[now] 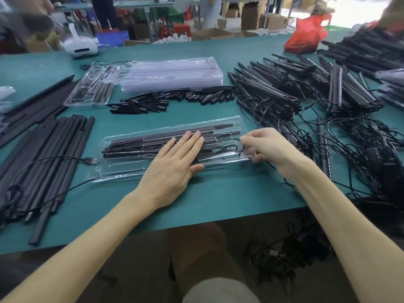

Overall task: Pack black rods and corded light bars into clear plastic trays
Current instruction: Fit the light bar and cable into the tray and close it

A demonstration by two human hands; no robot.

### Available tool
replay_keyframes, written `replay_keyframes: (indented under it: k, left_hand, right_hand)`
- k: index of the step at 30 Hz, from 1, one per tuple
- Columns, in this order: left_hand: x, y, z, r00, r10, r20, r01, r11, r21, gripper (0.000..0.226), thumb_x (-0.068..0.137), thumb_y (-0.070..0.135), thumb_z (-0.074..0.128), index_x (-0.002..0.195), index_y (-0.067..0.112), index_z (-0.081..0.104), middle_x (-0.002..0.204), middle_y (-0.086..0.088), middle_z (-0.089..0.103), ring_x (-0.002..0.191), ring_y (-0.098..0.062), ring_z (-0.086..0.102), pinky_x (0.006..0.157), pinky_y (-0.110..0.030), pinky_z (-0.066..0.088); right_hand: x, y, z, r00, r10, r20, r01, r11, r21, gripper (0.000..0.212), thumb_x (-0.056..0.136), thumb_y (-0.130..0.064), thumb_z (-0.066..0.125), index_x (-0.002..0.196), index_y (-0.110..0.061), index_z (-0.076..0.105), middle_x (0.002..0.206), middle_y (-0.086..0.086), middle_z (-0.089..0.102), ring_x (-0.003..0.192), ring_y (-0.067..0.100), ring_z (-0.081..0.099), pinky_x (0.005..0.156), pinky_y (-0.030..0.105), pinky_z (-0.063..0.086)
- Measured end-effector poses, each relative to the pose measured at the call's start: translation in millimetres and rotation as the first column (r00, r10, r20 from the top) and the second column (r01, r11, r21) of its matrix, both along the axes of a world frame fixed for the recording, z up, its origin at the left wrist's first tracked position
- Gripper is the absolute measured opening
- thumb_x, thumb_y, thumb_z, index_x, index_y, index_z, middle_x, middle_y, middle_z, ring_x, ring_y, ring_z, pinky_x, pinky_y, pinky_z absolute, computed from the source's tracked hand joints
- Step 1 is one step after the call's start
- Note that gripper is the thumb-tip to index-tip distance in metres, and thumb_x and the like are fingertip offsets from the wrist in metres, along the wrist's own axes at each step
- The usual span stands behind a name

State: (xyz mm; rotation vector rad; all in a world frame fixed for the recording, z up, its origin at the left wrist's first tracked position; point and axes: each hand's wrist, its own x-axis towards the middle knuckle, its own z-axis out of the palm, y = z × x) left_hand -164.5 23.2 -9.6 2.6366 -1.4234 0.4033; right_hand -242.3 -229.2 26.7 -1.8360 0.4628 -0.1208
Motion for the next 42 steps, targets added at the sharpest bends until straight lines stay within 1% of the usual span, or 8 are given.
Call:
replay_keyframes:
  k: [2,12,16,22,25,32,38,42]
  left_hand:
    - [-1,1,0,1.0,0.01,-0.005,-0.01,1.0,-0.028,0.063,0.107,0.047,0.024,0.161,0.017,0.014,0.168,0.003,0.008,0.155,-0.012,0.0,0.126,-0.04,0.011]
    - [-10,1,3,0.992,0.014,0.122,0.007,0.985,-0.173,0.049,0.102,0.024,0.056,0.147,0.01,0.049,0.153,-0.005,0.047,0.144,-0.021,0.041,0.12,-0.048,0.029]
    - [-12,0,3,0.973,-0.062,0.223,0.118,0.961,-0.251,0.039,0.094,0.004,0.069,0.133,0.004,0.064,0.132,-0.012,0.064,0.123,-0.031,0.059,0.112,-0.05,0.039]
    - [-30,4,7,0.92,-0.281,0.273,0.334,0.927,-0.169,0.033,0.09,-0.006,0.065,0.122,0.002,0.068,0.116,-0.014,0.065,0.109,-0.031,0.061,0.095,-0.041,0.049]
    - [-39,-2,10,0.91,-0.361,0.204,0.389,0.914,-0.118,0.035,0.092,-0.003,0.061,0.127,0.002,0.065,0.129,-0.01,0.064,0.121,-0.029,0.06,0.102,-0.042,0.048]
    - [-49,-18,10,0.928,-0.338,0.158,0.361,0.919,-0.158,0.044,0.091,-0.003,0.06,0.134,0.002,0.061,0.143,-0.009,0.057,0.137,-0.025,0.05,0.113,-0.041,0.04]
    - [-50,-24,10,0.957,-0.264,0.118,0.283,0.939,-0.193,0.043,0.092,-0.001,0.062,0.135,0.001,0.06,0.143,-0.009,0.057,0.135,-0.025,0.052,0.109,-0.044,0.044]
    - [-53,-31,10,0.981,-0.176,0.076,0.187,0.966,-0.177,0.046,0.1,0.013,0.054,0.143,-0.001,0.05,0.149,-0.013,0.051,0.14,-0.026,0.046,0.116,-0.043,0.038]
  right_hand:
    - [1,3,-3,0.999,-0.025,0.034,0.022,0.997,0.073,0.019,0.099,-0.016,0.058,0.09,-0.004,0.07,0.078,0.003,0.069,0.07,0.013,0.06,0.066,0.03,0.058]
    - [8,19,-17,0.986,-0.144,0.088,0.133,0.984,0.117,0.042,0.105,-0.038,0.047,0.094,-0.002,0.065,0.075,-0.001,0.072,0.061,0.023,0.074,0.039,0.02,0.043]
    - [5,14,-19,0.997,-0.062,0.048,0.06,0.998,0.027,0.038,0.1,-0.038,0.057,0.086,-0.005,0.068,0.056,0.005,0.067,0.048,0.022,0.05,0.041,0.018,0.039]
    - [5,14,-23,0.995,-0.063,0.076,0.062,0.998,0.024,0.031,0.098,-0.024,0.06,0.082,0.0,0.07,0.057,0.007,0.066,0.05,0.023,0.05,0.041,0.019,0.04]
    - [5,14,-22,0.994,-0.068,0.082,0.064,0.997,0.049,0.033,0.098,-0.026,0.059,0.079,-0.002,0.069,0.056,0.007,0.067,0.053,0.026,0.051,0.041,0.019,0.041]
    - [6,12,-18,0.995,-0.063,0.071,0.052,0.987,0.153,0.054,0.096,-0.053,0.06,0.099,0.0,0.066,0.061,0.009,0.07,0.059,0.032,0.06,0.041,0.022,0.044]
    - [5,10,-18,0.994,-0.077,0.073,0.063,0.982,0.18,0.045,0.095,-0.052,0.061,0.089,-0.008,0.063,0.054,-0.006,0.066,0.063,0.034,0.063,0.04,0.022,0.044]
    - [5,10,-16,0.995,-0.082,0.062,0.067,0.976,0.209,0.057,0.093,-0.059,0.06,0.085,-0.002,0.059,0.058,-0.003,0.069,0.058,0.029,0.066,0.039,0.024,0.044]
